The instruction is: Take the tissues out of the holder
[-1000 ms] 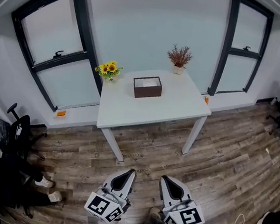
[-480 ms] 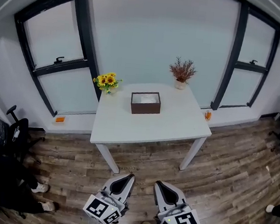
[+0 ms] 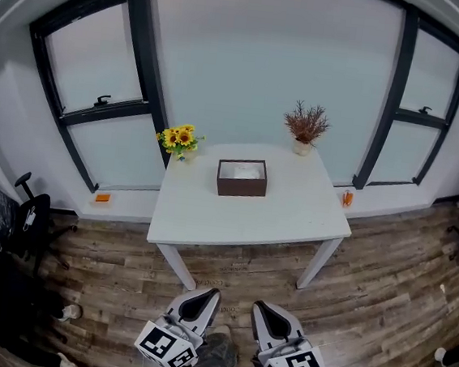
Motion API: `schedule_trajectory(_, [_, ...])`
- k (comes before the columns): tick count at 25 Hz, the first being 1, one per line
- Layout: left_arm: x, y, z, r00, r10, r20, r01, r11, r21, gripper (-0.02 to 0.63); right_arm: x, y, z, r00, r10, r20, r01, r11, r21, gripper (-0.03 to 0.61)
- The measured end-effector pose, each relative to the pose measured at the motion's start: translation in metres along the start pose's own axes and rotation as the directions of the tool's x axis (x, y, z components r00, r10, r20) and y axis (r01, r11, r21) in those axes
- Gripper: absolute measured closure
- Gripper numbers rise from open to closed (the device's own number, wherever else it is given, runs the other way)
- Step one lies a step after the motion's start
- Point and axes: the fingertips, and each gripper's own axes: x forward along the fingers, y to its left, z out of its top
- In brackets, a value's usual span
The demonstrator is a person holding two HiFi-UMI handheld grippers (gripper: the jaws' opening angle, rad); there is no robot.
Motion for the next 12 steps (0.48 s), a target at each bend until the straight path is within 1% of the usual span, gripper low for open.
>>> schedule_trajectory(6, [0.033,0.030,-0.006,1.000,-0.001,-0.001,0.001,1.000,-0.019,0.606,0.036,-0.023,-0.001,1.000,-0.001,-0.021,0.000,1.000,-0.006,0.571])
schedule_trajectory(12, [0.082,0.074,0.001,1.000,0.006,0.025,-0.006,1.000,-0.023,0.606,0.086,-0.055,0.009,0.999,-0.004,-0.034,0.003,1.000,-0.031,0.571])
